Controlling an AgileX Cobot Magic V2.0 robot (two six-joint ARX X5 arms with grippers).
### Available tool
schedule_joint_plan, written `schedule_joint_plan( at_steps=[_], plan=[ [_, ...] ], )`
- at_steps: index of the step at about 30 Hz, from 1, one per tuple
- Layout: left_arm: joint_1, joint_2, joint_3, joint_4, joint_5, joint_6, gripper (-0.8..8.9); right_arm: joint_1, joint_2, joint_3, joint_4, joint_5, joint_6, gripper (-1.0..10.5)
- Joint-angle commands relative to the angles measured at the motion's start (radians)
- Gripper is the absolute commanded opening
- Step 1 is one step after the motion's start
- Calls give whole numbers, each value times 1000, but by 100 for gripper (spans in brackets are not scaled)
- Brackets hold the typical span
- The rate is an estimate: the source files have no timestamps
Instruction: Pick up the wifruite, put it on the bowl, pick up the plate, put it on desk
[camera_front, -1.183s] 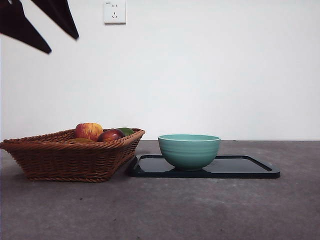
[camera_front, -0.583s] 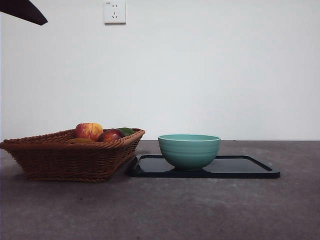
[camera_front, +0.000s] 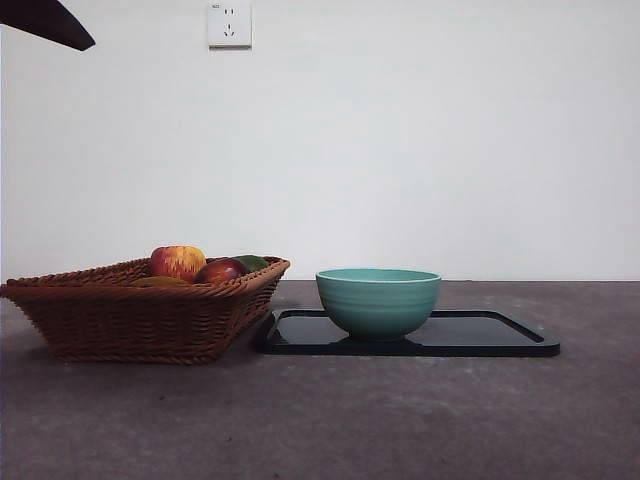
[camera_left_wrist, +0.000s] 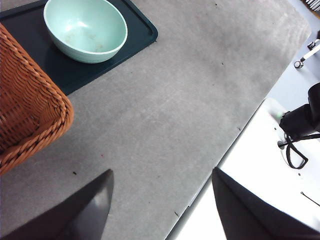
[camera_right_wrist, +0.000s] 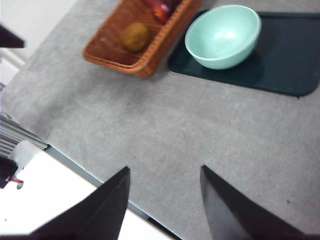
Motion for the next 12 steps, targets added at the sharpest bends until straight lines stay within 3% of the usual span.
schedule_joint_plan(
  at_steps=[1, 8, 12],
  plan=[
    [-5, 4, 11, 14, 5, 19, 312, 6, 52, 9, 43, 7, 48, 225],
    [-5, 4, 11, 15, 5, 19, 312, 3, 267, 36, 212, 24, 61, 229],
    [-5, 4, 11, 15, 5, 19, 312, -5, 442, 88, 284, 34, 39, 298]
  ],
)
